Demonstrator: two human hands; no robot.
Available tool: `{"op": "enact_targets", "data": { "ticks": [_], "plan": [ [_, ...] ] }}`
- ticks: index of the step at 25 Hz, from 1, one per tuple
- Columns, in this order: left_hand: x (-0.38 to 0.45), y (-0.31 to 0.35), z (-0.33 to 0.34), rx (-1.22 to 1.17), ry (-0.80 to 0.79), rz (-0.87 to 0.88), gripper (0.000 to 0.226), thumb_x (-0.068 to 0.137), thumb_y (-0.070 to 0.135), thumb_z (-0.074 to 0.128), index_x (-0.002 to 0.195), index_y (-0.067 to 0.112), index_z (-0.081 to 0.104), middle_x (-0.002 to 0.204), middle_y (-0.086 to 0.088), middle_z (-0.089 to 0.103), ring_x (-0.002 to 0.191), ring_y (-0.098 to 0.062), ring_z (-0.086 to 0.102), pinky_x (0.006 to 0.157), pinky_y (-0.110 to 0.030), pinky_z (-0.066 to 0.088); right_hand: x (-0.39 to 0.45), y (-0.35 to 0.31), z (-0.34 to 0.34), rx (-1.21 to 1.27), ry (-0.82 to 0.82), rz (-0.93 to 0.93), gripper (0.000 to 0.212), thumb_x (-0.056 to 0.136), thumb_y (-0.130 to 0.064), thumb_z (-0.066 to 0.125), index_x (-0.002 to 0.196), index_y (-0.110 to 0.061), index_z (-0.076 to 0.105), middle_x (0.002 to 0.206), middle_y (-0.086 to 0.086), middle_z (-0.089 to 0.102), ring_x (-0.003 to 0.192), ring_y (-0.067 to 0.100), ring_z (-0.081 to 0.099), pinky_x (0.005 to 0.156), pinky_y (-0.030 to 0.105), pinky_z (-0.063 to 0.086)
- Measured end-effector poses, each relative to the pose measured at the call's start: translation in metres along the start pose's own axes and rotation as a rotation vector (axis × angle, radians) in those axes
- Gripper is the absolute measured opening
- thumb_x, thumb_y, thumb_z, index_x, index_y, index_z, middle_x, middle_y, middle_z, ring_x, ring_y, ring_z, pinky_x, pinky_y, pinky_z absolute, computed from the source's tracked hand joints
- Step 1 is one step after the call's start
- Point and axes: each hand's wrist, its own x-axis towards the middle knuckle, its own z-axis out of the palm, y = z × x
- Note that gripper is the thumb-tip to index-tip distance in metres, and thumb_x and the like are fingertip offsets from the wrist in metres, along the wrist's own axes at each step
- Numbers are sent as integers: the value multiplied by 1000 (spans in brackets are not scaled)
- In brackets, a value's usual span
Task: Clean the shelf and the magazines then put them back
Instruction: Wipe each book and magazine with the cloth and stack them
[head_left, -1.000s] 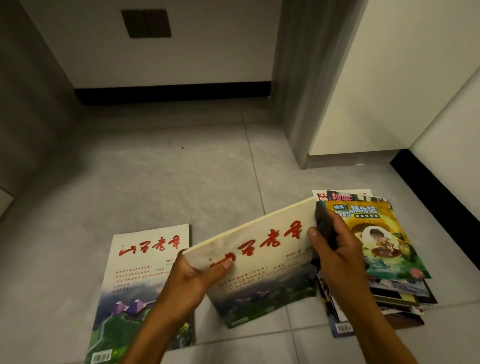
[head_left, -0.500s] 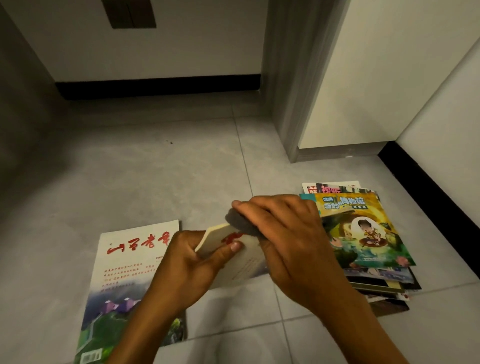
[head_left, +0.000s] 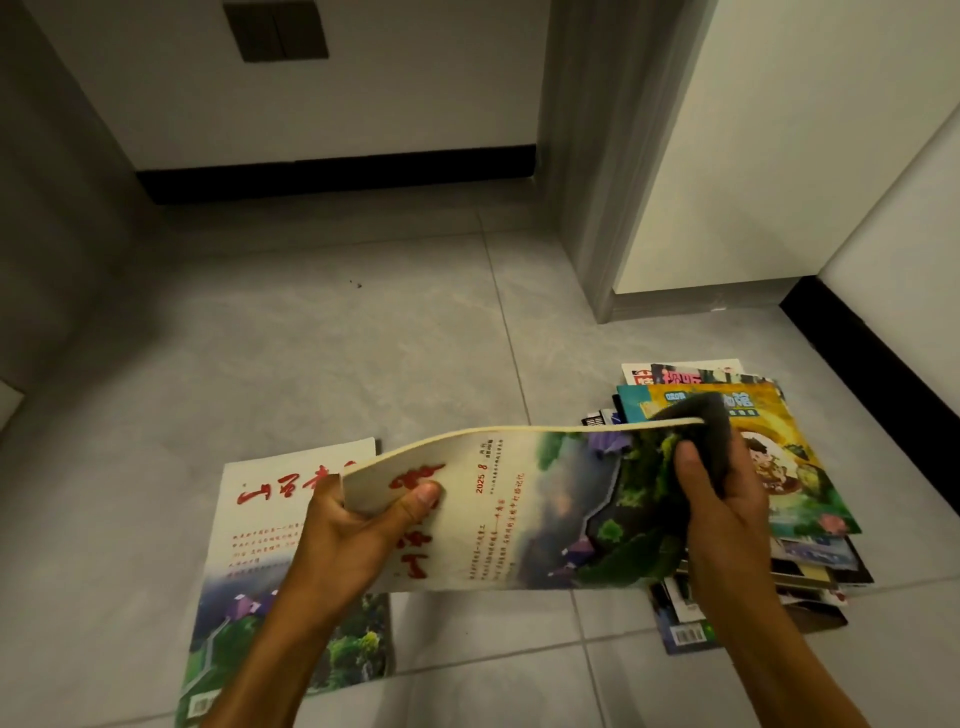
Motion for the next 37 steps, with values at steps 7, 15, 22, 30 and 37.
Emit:
{"op": "enact_targets", "data": {
  "ticks": [7, 15, 22, 30, 37],
  "plan": [
    [18, 28, -18, 606, -300, 255, 35, 78, 49, 67, 113, 48, 62, 99, 35, 65, 94, 9, 61, 76, -10, 49, -1, -50, 6, -297, -325, -390, 20, 90, -32, 59, 110, -35, 55, 97, -22, 63, 94, -8, 60, 67, 7, 49],
    [20, 33, 11, 417, -99, 539, 8, 84, 35, 65, 85, 31, 72, 80, 21, 69, 74, -2, 66, 61, -15, 48, -3, -36, 23, -653, -461, -604, 38, 93, -54, 38, 128, -39, 38, 100, -28, 46, 103, -4, 51, 77, 12, 46],
    [28, 18, 4, 459, 34, 530, 10, 85, 41, 63, 91, 48, 68, 89, 38, 63, 85, -3, 61, 77, -25, 50, -13, 24, -10, -449, -718, -17, 27, 86, -46, 62, 108, -30, 57, 93, -17, 67, 82, 8, 67, 62, 22, 55],
    [31, 14, 54, 578, 227, 441, 44, 84, 62, 49, 119, 36, 56, 133, 6, 57, 119, -18, 49, 102, -37, 31, -35, 43, -10, 105, 1, 303, 26, 87, -28, 62, 112, -22, 65, 97, 4, 74, 82, 25, 71, 63, 37, 56],
    [28, -34, 48, 553, 149, 144, 44, 83, 52, 50, 123, 37, 55, 145, 4, 46, 133, -22, 40, 110, -42, 28, -2, 58, -38, 349, 531, 600, 28, 84, -46, 67, 106, -28, 62, 107, 4, 69, 101, 31, 66, 87, 49, 53]
  ]
}}
